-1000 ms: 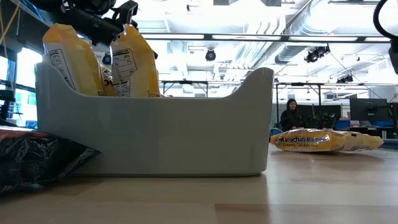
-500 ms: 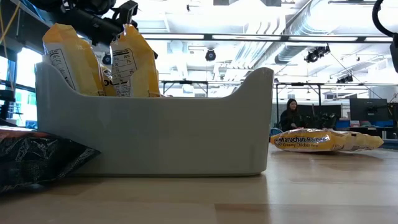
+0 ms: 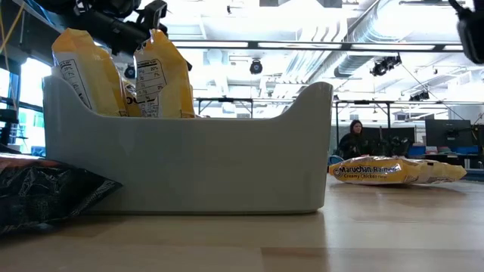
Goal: Sort Maruchan noodles
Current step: Put the black noodle pack into the white bin
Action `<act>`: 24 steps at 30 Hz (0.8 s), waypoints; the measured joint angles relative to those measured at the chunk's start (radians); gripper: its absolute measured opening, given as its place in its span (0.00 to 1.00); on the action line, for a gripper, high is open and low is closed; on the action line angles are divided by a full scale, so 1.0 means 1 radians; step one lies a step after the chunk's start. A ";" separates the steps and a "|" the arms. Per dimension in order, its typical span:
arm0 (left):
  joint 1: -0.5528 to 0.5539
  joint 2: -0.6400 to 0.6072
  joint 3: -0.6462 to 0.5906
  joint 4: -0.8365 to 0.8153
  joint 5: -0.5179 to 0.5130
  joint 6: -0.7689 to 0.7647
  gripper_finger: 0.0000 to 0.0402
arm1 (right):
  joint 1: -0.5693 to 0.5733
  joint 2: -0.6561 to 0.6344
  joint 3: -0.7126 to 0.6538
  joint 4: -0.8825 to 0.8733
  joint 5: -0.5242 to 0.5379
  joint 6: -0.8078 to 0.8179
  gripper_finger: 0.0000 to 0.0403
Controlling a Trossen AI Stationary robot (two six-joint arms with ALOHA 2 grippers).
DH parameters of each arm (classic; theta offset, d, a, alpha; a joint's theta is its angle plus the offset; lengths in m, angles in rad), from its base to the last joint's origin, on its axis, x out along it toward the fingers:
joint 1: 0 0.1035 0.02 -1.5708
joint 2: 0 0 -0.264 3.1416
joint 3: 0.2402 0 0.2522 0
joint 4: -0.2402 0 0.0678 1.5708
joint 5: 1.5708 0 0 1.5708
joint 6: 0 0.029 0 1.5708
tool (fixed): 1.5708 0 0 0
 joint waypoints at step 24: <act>-0.066 0.000 0.038 0.131 -0.083 0.077 0.08 | -0.411 -0.453 0.066 -0.187 0.335 -0.345 0.00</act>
